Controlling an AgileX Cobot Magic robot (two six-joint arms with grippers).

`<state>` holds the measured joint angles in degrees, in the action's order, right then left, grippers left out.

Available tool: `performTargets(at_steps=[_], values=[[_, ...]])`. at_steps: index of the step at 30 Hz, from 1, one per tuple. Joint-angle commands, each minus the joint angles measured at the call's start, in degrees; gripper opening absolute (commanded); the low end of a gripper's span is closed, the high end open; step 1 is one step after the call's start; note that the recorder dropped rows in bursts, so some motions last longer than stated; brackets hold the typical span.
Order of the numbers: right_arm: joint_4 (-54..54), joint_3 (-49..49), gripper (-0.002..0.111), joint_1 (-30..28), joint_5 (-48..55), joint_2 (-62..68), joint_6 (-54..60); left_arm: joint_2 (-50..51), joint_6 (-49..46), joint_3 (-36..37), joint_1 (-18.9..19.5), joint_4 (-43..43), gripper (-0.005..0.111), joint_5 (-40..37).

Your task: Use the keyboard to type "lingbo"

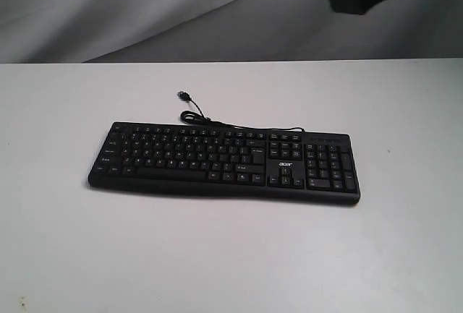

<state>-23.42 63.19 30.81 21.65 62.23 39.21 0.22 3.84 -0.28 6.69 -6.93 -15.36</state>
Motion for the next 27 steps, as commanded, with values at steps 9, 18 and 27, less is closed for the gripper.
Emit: performTargets(at_steps=[9,18,27], values=[[3.09,-0.75,0.0,-0.07,-6.45,-17.22,-8.98,-0.22,0.12,0.28,0.07,0.21,0.001,0.34],[29.61,-4.42,0.0,-8.53,3.92,-27.35,-51.24,-0.22,0.12,0.28,0.07,0.21,0.001,0.34],[31.66,-28.17,0.0,-26.97,2.67,-50.25,-41.6,-0.22,0.12,0.28,0.07,0.21,0.001,0.34]])
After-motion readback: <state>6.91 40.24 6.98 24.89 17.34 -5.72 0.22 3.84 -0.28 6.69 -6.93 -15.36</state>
